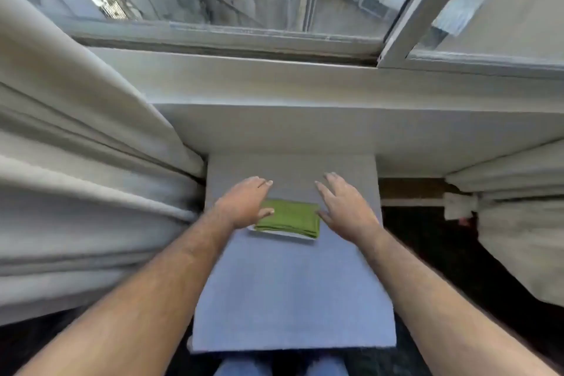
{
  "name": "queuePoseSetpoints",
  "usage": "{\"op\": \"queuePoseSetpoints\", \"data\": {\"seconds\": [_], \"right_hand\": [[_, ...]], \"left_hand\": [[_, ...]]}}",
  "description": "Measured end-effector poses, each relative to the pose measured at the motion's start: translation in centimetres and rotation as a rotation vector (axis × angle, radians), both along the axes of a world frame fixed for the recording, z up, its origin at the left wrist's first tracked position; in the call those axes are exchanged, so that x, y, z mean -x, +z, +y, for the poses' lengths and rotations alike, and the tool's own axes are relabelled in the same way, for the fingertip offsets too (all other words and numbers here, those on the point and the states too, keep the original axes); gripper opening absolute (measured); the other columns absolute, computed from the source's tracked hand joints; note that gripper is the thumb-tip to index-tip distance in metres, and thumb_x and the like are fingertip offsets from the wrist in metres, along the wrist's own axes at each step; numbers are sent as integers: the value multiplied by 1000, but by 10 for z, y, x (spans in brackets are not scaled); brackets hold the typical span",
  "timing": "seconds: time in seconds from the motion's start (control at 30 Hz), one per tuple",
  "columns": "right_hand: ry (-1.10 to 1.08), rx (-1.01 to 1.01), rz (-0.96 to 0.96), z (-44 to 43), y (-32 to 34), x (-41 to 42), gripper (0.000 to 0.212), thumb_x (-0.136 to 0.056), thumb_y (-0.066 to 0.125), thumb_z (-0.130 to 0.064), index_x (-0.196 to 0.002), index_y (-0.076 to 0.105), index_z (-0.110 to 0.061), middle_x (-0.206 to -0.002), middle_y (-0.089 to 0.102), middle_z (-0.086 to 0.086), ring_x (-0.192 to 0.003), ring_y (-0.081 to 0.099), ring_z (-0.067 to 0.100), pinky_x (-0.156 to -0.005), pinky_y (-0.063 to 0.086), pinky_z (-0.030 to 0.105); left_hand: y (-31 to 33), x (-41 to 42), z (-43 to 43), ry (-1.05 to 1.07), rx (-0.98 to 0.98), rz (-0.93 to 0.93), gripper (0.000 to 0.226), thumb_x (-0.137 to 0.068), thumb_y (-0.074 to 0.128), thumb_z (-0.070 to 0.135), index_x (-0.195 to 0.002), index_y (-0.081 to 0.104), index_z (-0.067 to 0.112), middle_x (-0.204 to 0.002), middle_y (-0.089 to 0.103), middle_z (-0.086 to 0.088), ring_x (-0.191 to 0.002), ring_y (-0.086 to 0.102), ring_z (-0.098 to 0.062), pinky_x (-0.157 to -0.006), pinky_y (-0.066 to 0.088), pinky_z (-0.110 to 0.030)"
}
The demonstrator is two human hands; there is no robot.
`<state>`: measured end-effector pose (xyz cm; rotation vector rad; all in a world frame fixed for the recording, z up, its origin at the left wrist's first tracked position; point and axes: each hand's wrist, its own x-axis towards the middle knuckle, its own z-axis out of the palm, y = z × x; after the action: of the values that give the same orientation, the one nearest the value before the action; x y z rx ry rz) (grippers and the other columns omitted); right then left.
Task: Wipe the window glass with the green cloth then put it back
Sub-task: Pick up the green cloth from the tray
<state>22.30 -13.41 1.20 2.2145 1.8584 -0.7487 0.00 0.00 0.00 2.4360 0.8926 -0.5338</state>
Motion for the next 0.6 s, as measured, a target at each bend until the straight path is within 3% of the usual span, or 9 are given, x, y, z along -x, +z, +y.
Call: {"op": "queuePoseSetpoints", "data": {"seconds": [0.13, 0.27, 0.43, 0.6], "right_hand": [[-191, 99, 141, -3, -90, 15, 51, -108, 56, -24, -155, 46, -6, -160, 49, 18, -148, 45, 35, -123, 39, 44], [-196, 130, 103, -6, -160, 19, 46, -107, 57, -21, -149, 52, -3, -154, 53, 19, -142, 50, 38, -117, 47, 48], [-122, 152, -31, -13, -201, 21, 36, -105, 52, -7, -140, 55, 0, -149, 55, 19, -136, 53, 39, -109, 51, 45], [-95, 126, -124, -10, -218, 25, 42, -99, 55, 1, -141, 53, -2, -141, 57, 17, -130, 52, 36, -103, 51, 45]], "left_hand": [[-86, -1, -8, -51, 52, 123, 54, -99, 47, 2, -153, 39, 2, -157, 44, -20, -147, 44, -33, -123, 32, -40], [-154, -5, -16, -112, -16, 172, 45, -101, 44, 7, -146, 48, 2, -152, 50, -21, -142, 47, -38, -120, 41, -48], [-201, -8, -32, -9, -64, 140, 61, -95, 41, -5, -155, 31, -3, -154, 41, -24, -142, 42, -40, -117, 44, -47], [-211, -19, -35, 79, -144, 155, 46, -89, 51, -9, -134, 56, -1, -138, 56, -18, -126, 55, -37, -98, 53, -46]]}}
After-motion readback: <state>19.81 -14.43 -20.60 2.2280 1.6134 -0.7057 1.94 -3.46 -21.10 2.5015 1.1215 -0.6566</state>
